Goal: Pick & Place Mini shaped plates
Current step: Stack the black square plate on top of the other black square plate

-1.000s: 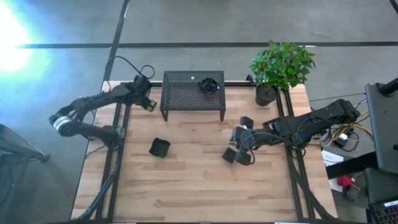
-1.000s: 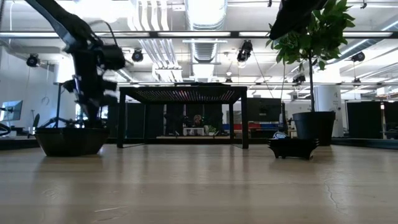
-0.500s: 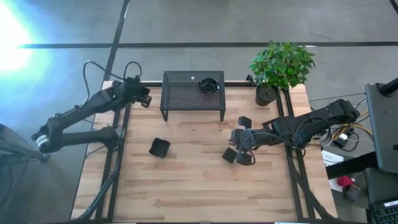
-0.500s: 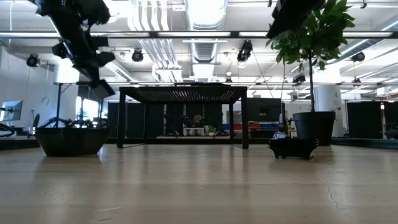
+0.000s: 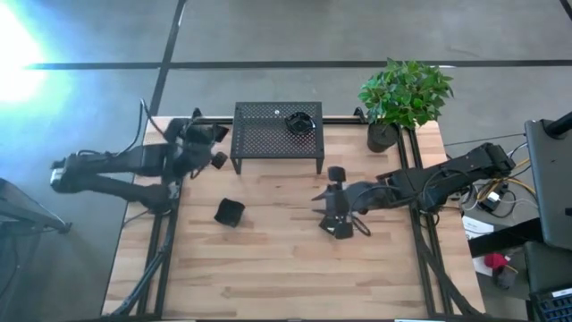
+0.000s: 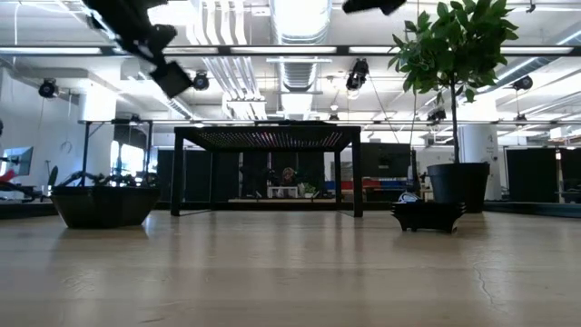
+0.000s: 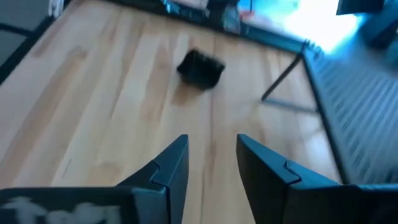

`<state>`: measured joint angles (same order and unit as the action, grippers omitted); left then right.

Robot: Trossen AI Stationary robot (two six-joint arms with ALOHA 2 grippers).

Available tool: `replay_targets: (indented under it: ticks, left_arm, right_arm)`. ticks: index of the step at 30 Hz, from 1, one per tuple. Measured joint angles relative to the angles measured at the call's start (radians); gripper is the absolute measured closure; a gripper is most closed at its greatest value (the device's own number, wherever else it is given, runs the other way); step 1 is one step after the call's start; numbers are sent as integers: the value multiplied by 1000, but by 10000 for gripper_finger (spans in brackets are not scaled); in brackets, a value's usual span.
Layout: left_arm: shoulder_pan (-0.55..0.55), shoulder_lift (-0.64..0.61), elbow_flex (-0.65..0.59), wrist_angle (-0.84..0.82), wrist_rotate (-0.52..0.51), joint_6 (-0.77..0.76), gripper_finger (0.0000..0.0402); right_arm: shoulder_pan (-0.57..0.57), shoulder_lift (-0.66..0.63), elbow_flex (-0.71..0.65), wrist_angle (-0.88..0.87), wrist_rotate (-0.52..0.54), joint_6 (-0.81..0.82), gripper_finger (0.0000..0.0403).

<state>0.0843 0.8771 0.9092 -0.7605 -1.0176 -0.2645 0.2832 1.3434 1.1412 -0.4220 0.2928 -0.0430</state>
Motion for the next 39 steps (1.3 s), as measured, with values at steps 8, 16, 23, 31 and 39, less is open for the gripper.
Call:
replay_targets:
  ticks: [8,16,23,31,39]
  left_arm:
    - [-326,110,29,158,-228,126,401]
    - [-467,295,36,466,-329,372,401]
    - [-493,456,85,715,-335,557,401]
    - [-492,608,209,858,-335,663,401]
    - [-494,715,345,858,-303,699,401]
  right_arm:
    - [0,0,0,160,78,-176,261]
    - [-9,0,0,297,79,-277,264]
    - [-43,0,-3,309,78,-267,268]
    - [-63,0,-8,310,85,-249,278]
    - [-69,0,-14,306,159,-249,278]
